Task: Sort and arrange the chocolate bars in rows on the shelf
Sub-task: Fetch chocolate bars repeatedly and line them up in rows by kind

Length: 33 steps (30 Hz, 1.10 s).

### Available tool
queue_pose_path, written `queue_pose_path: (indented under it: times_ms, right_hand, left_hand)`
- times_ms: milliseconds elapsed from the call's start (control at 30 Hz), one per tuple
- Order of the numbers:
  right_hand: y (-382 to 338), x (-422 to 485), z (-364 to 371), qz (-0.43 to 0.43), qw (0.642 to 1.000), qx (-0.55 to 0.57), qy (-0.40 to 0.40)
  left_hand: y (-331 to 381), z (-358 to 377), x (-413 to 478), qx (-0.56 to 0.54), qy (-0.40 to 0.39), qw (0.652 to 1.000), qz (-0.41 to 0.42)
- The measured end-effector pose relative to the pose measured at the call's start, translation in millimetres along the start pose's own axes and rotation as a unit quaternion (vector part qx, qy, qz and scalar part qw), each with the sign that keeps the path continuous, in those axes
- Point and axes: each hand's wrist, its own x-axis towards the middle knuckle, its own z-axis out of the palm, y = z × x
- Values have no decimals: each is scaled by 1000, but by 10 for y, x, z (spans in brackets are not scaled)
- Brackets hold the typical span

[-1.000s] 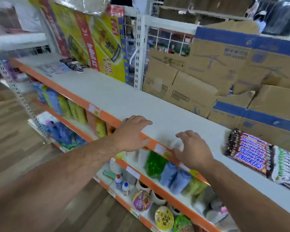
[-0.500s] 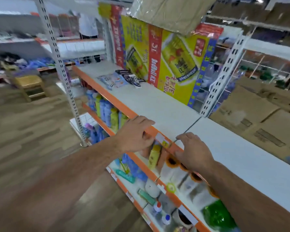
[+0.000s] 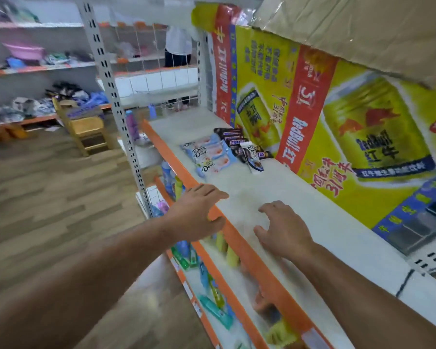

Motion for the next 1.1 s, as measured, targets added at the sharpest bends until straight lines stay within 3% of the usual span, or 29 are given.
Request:
queue_pose_path:
  times_ms: [267, 600, 867, 1000, 1100]
  right_hand:
    - [-27, 1201, -19, 26, 999, -9, 29]
    - [-44, 2056, 143, 179, 981, 17, 72]
    - [-8, 1791, 56, 375, 927, -20, 17]
    - [34, 1496, 22, 428, 904, -11, 11]
    - [-27, 1363, 24, 447, 894, -2, 13]
  left_hand:
    - [-600, -19, 1005, 3, 8, 1000, 29]
    - [-1157, 198, 2120, -36, -17, 987, 155]
    - [-1095, 361, 2817, 6, -113, 962, 249]
    - [-935, 475, 2923, 46, -124, 958, 254]
    - [-860, 556, 2977, 14, -121, 956, 268]
